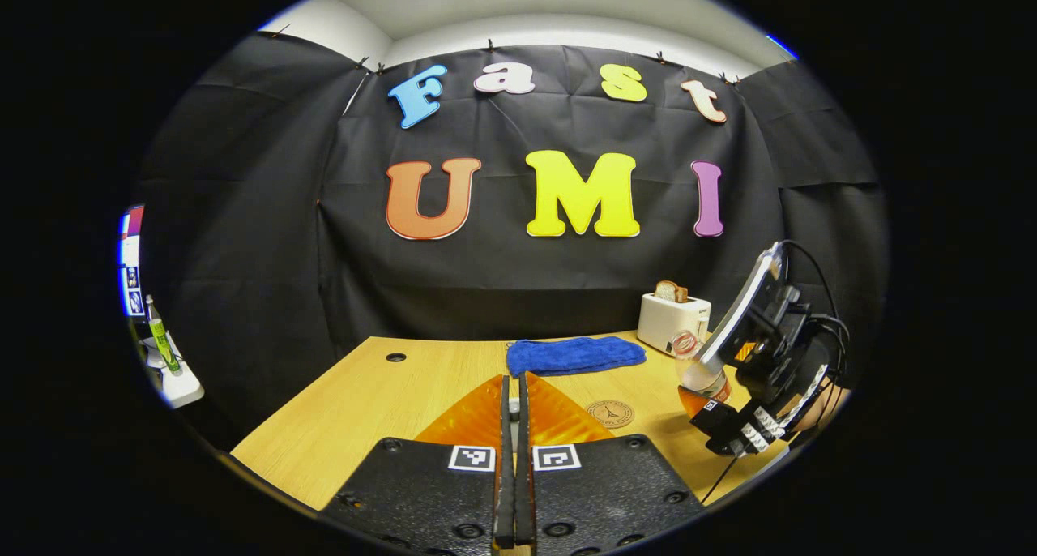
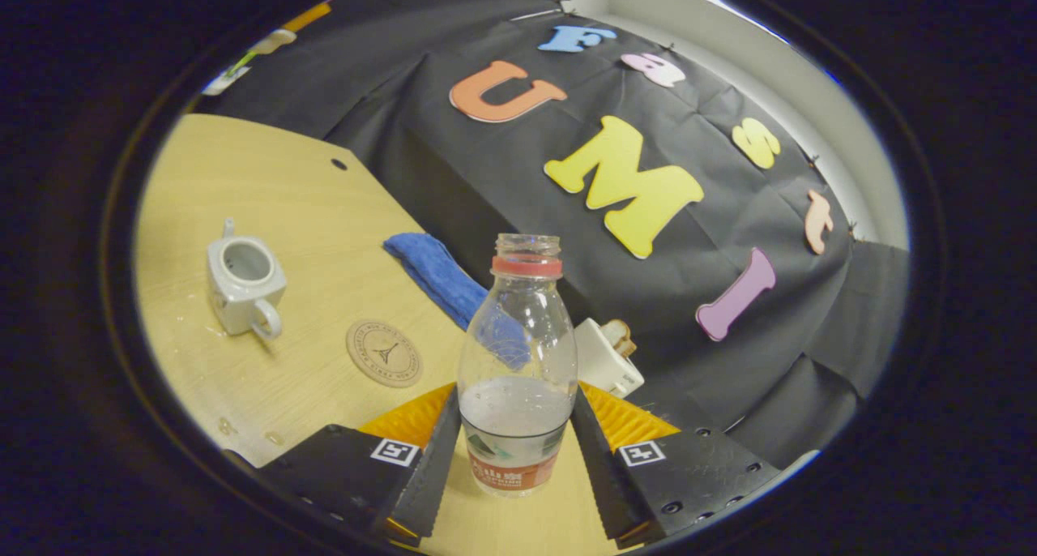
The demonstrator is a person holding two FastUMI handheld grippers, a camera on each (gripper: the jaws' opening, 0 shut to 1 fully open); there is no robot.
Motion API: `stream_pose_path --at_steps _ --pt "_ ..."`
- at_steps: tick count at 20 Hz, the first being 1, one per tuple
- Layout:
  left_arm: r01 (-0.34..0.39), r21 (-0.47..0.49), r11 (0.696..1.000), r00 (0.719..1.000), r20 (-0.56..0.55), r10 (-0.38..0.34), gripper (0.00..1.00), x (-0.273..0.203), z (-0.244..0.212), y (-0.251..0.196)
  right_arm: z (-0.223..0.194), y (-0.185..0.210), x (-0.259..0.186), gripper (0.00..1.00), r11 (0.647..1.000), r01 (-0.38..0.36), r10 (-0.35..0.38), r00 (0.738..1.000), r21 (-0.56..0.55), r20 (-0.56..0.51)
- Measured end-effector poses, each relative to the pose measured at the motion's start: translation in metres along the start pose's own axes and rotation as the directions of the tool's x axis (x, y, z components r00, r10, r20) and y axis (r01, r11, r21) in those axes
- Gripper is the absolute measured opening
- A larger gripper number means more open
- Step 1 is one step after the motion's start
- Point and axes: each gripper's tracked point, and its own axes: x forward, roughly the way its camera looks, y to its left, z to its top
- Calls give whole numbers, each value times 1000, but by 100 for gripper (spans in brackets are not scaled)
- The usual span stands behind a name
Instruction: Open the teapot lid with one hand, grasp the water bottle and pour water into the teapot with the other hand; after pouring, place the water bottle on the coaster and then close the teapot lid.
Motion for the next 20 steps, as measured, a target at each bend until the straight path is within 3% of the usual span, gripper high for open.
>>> stream_pose_path --at_steps 8,12,20 --pt "-51 -27 998 999 -2 51 3 0 1 23 9 35 0 74 956 20 -9 999 -291 39" --pt "-70 -21 997 998 -10 69 3 0 -2 29 16 35 -1 75 889 100 -66 994 -447 91" --pt "-58 1 998 998 -18 58 3 0 -3 24 33 37 3 74 763 181 -101 982 -621 161"
